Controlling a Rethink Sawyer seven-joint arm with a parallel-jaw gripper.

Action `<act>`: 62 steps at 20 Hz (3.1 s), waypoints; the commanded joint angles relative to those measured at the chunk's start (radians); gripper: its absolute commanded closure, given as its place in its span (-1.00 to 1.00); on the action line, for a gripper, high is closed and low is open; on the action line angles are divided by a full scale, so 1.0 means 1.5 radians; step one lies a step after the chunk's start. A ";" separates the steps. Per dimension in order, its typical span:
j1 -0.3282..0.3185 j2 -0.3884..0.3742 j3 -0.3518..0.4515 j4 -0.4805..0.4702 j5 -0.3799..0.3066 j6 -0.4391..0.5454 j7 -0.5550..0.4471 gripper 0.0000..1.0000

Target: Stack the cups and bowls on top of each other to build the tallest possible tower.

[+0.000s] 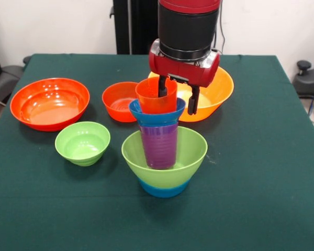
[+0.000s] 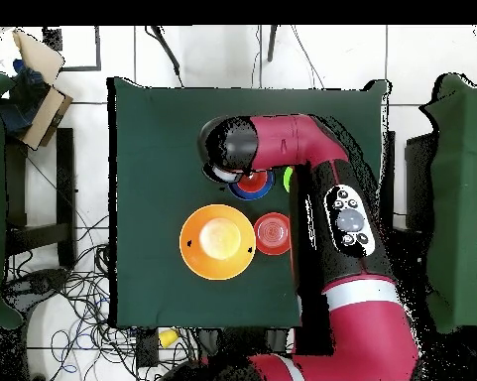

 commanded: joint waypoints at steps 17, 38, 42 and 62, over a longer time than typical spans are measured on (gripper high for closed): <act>-0.007 0.012 0.061 -0.019 -0.023 -0.011 -0.135 -1.00; -0.009 0.025 0.052 -0.081 -0.118 -0.020 -0.181 -1.00; -0.013 0.022 0.061 -0.075 -0.113 -0.007 -0.180 -1.00; -0.008 0.019 0.078 -0.029 -0.041 0.051 -0.130 -1.00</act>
